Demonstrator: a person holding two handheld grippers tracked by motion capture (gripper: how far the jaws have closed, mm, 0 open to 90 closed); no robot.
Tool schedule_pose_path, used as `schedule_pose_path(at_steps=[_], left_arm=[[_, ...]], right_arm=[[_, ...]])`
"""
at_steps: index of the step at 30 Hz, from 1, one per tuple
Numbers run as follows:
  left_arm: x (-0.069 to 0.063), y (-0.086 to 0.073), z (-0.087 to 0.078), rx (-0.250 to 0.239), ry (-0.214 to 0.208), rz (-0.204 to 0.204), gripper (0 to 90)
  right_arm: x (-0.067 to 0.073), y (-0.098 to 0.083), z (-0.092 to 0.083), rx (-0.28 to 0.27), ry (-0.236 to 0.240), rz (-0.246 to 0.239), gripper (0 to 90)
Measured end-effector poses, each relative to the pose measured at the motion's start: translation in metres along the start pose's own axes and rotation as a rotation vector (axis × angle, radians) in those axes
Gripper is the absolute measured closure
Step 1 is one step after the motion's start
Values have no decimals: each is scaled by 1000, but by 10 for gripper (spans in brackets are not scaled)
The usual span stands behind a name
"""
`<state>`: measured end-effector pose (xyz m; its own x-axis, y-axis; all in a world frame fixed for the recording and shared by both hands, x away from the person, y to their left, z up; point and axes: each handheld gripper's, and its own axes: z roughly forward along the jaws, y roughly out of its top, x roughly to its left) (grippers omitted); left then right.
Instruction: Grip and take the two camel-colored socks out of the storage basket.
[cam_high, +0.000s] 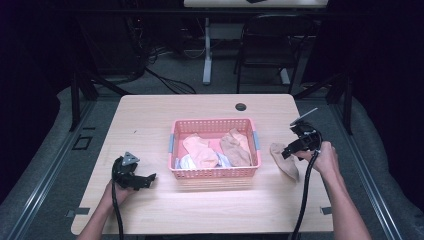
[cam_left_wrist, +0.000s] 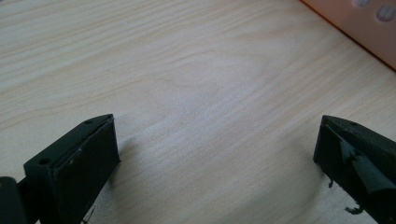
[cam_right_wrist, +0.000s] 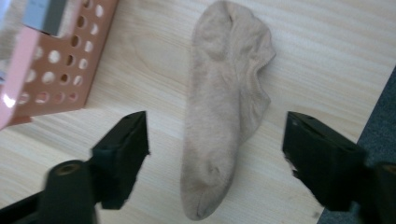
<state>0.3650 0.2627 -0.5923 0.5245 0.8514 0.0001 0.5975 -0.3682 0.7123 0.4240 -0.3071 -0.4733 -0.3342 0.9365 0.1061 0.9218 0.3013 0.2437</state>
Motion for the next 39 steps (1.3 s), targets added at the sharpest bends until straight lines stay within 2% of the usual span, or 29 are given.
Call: schedule_pose_path(at_steps=[1,3,5,7,10,11,13,14,15,17,21,23,24,27,28,31,35,37,39], left_arm=[[0,0,0,0,0,0,0],[0,0,0,0,0,1,0],[0,0,0,1,0,3,0],[0,0,0,0,0,0,0],[0,0,0,1,0,3,0],[0,0,0,0,0,0,0],[0,0,0,0,0,0,0],[0,0,0,0,0,-1,0],[0,0,0,0,0,-1,0],[0,0,0,0,0,0,0],[0,0,0,0,0,-1,0],[0,0,0,1,0,3,0],[0,0,0,1,0,3,0],[0,0,0,0,0,-1,0],[0,0,0,0,0,-1,0],[0,0,0,1,0,1,0],[0,0,0,1,-1,3,0],[0,0,0,1,-1,2,0],[0,0,0,1,-1,3,0]], right_arm=[[0,0,0,0,0,0,188],[4,-1,-11,-36,3,-12,126],[5,-1,-14,-40,16,-19,98],[12,1,-23,-69,15,-27,41],[18,4,-29,-85,21,-43,29],[25,7,-34,-107,17,-55,17],[29,9,-36,-107,25,-69,17],[37,13,-40,-127,27,-88,18],[37,13,-40,-127,27,-88,18],[49,19,-44,-144,31,-126,19],[68,29,-45,-172,48,-157,20],[72,31,-45,-162,42,-171,20],[81,35,-44,-171,50,-184,16],[92,42,-41,-169,61,-213,3],[92,42,-41,-169,61,-213,3],[108,50,-35,-164,77,-241,0],[118,55,-28,-163,97,-263,0],[127,59,-22,-156,110,-274,0],[129,60,-21,-143,112,-288,0]])
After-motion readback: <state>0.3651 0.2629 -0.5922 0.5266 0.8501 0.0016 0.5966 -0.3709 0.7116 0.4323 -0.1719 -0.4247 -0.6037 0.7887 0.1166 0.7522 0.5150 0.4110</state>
